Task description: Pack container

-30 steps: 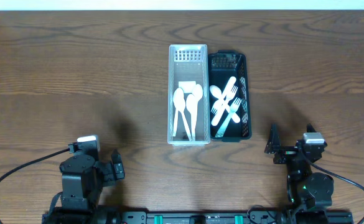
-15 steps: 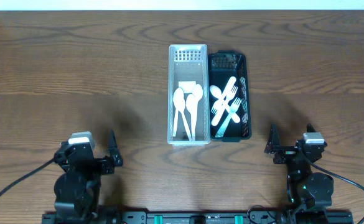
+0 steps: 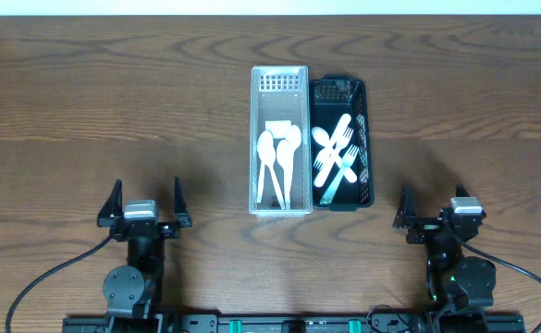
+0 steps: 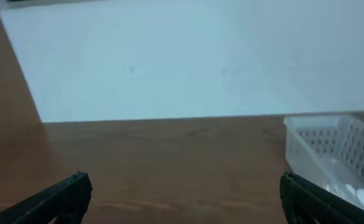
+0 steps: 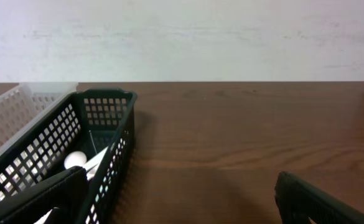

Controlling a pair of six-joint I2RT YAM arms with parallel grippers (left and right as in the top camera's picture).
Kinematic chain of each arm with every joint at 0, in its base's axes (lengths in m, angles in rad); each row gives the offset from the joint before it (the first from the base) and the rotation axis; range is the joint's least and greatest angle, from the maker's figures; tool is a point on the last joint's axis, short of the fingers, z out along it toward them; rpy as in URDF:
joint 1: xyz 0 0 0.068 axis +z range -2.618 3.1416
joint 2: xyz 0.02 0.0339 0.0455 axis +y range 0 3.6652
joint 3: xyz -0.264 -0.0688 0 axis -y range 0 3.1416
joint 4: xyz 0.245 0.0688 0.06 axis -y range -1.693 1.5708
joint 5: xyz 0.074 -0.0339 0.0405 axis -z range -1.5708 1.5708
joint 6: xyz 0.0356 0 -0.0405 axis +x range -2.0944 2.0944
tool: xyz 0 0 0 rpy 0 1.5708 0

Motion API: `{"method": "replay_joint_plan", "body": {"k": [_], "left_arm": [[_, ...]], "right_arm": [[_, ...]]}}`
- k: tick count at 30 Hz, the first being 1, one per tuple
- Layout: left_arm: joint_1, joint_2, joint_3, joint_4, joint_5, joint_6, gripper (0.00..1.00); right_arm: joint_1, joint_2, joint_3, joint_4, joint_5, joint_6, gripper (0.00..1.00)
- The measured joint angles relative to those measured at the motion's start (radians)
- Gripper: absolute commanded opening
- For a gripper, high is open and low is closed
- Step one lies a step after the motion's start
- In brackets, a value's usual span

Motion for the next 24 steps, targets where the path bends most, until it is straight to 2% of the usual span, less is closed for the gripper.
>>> {"method": "replay_joint_plan", "body": {"k": [7,13,24], "left_arm": [[0.000,-0.001,0.005,-0.150,0.035,0.008,0.98],[0.000,-0.001,0.009,-0.157,0.056,-0.032,0.98],[0.000,0.008,0.009,-0.158,0.060,-0.037,0.98]], "right_arm": [[0.000,-0.001,0.000,0.001,0.000,0.000,0.99],[0.000,-0.001,0.000,0.001,0.000,0.000,0.99],[0.000,-0.001,0.000,0.001,0.000,0.000,0.99]]}}
